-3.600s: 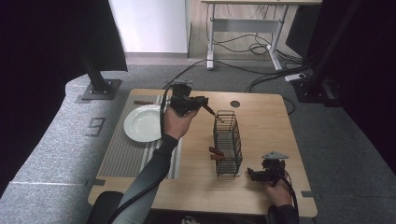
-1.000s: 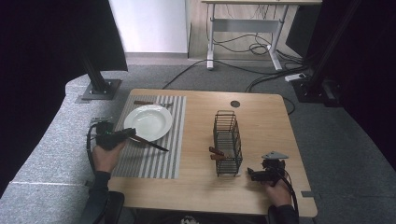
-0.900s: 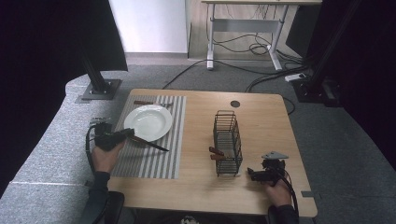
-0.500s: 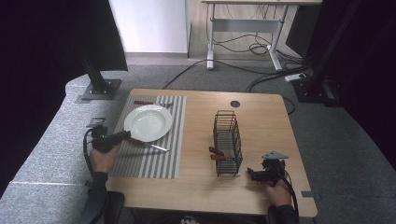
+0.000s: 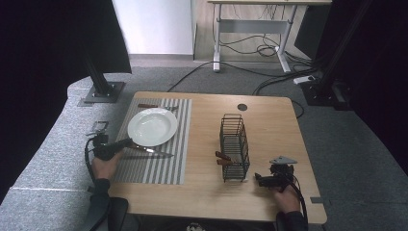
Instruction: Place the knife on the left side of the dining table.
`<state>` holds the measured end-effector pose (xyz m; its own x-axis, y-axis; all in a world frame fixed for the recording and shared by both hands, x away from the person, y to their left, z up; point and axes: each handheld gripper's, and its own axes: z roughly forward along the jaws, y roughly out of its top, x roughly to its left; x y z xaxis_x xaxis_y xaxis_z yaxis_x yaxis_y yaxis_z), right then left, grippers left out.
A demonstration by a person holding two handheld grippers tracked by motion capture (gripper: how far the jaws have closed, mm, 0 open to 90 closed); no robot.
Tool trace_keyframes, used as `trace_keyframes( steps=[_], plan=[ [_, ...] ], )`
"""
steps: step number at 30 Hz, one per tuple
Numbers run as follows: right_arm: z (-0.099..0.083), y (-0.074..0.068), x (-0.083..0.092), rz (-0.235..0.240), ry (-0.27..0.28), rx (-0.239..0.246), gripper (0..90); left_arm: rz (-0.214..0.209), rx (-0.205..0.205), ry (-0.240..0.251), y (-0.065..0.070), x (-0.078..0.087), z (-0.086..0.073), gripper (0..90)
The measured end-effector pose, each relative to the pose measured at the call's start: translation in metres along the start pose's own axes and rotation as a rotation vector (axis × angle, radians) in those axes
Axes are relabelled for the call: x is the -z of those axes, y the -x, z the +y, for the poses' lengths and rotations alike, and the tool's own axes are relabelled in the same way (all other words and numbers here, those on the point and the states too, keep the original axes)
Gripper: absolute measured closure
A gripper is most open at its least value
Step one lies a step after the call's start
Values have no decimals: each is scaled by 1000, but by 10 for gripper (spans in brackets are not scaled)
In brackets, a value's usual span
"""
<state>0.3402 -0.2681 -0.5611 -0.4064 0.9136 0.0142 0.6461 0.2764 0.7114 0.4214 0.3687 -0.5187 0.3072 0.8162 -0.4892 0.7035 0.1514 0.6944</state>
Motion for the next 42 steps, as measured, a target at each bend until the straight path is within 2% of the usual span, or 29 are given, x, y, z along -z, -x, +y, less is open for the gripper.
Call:
trace_keyframes(
  steps=[9,14,20,24,27,32,35,42],
  plan=[
    [0,0,0,0,0,0,0,52,-50,-17,-8,-4,-11,620],
    [0,0,0,0,0,0,0,65,-69,-24,-11,-6,-14,615],
    [0,0,0,0,0,0,0,94,-108,-46,-14,-11,-16,606],
    [0,0,0,0,0,0,0,144,-164,-71,-13,-15,-20,626],
    [0,0,0,0,0,0,0,149,-174,-71,-13,-15,-20,612],
    [0,0,0,0,0,0,0,150,-177,-44,-14,-13,-20,542],
    [0,0,0,0,0,0,0,153,-187,-18,-13,-8,-20,445],
    [0,0,0,0,0,0,0,188,-223,1,-6,0,-20,223]
  ],
)
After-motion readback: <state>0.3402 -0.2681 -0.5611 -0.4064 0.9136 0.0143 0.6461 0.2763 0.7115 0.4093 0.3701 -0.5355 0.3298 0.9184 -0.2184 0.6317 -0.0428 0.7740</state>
